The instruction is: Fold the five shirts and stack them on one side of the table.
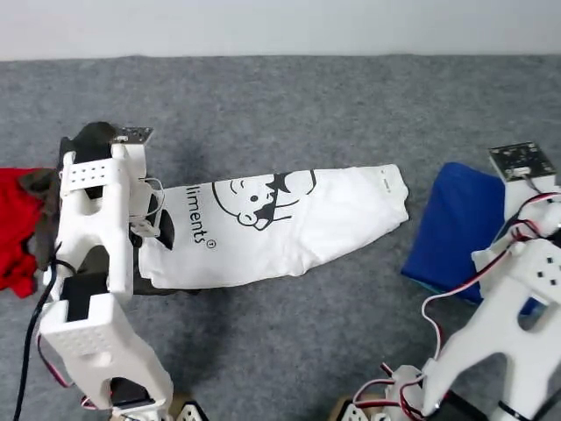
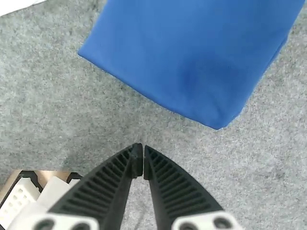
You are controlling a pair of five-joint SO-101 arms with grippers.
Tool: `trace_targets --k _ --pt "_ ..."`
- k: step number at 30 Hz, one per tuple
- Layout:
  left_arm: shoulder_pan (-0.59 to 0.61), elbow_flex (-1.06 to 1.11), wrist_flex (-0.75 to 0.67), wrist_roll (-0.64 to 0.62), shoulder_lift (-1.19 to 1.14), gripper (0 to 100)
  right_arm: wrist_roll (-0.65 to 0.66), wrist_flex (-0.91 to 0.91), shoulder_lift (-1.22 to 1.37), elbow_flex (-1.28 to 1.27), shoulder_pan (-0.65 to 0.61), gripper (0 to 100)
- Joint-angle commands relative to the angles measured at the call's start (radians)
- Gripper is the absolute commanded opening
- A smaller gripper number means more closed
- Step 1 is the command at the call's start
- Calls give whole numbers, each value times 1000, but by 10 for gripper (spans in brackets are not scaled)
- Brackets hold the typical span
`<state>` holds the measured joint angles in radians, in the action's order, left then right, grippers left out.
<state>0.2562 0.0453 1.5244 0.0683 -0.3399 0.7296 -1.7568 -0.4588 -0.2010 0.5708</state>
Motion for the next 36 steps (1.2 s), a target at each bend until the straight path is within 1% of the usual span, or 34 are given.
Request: trace_targets --k 1,6,8,11,16,27,32,36 --pt "-6 -2 -17 11 -18 153 -12 -30 -25 8 7 9" --pt "-8 -5 -14 11 -86 146 -12 -30 -31 6 7 9" --pt "-15 -7 -14 11 -83 113 -12 -31 -33 6 7 9" --pt "-52 -7 -12 11 -54 56 -12 -31 -33 6 7 9" --pt "-133 -7 14 12 29 9 -14 -31 -33 6 7 9" --pt "-264 -8 121 12 213 6 -14 -31 -33 6 8 9" --pt "-384 -35 149 11 269 6 -14 -31 -27 6 8 9" --pt "-502 -150 164 5 264 6 -14 -30 -25 6 7 9"
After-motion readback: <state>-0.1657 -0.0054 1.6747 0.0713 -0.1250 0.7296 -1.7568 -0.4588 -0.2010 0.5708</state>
